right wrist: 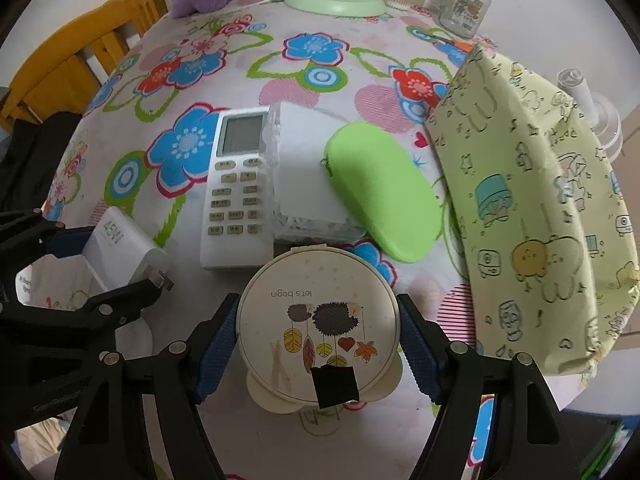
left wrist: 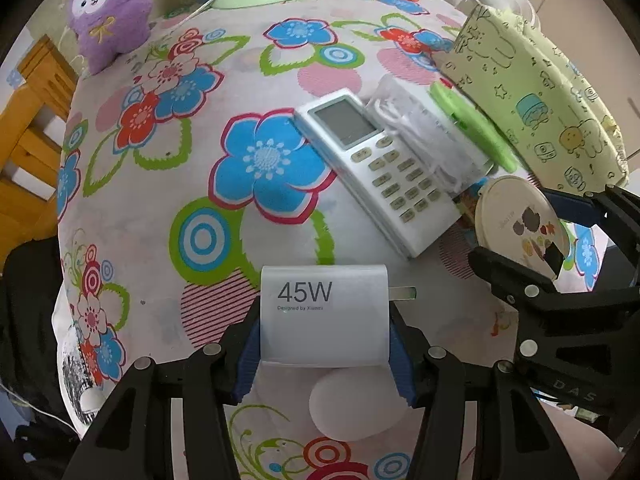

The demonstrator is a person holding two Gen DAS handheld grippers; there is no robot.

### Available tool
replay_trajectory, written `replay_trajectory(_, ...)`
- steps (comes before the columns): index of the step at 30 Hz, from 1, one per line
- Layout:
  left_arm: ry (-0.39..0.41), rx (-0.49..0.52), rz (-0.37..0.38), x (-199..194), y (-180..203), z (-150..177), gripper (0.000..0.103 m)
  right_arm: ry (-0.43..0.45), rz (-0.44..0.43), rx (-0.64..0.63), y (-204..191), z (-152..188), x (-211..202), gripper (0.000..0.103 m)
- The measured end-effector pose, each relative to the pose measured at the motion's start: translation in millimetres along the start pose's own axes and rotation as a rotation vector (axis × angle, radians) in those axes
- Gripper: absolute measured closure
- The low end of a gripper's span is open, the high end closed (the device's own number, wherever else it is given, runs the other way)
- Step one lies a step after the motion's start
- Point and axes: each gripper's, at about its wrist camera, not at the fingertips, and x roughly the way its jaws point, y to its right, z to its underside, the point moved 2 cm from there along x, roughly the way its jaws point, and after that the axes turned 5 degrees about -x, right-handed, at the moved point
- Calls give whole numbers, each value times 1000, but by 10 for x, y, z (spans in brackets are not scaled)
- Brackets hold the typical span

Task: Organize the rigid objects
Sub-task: 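Close the left gripper on the wall charger while the right gripper grasps the coaster, then carry the coaster with the right gripper into the fabric box and release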

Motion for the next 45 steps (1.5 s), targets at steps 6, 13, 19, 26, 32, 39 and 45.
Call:
replay_trajectory(6,33,8,6,-208,58,-91,46,26,12,26,97,-57,-202,26)
replay_trajectory(13,92,12,7,-448,129,-247,46,69,27,54,199,-135,-477,26)
replay_trajectory(19,132,-8,-17,-627,202,-318,46,77,13,53,303,-216,-636,26)
replay_trajectory(26,169,-69,-54,-835,356,-418,46,89,-24,28,486,-302,-783,26)
replay_trajectory(32,192,-114,-87,-933,567,-528,46,117,-45,-32,710,-359,-937,26)
replay_trajectory(39,213,-168,-92,-982,900,-701,46,130,-56,-84,1102,-408,-1005,25)
replay_trajectory(45,219,-163,-92,-951,1173,-890,46,136,-58,-88,1452,-433,-1017,26)
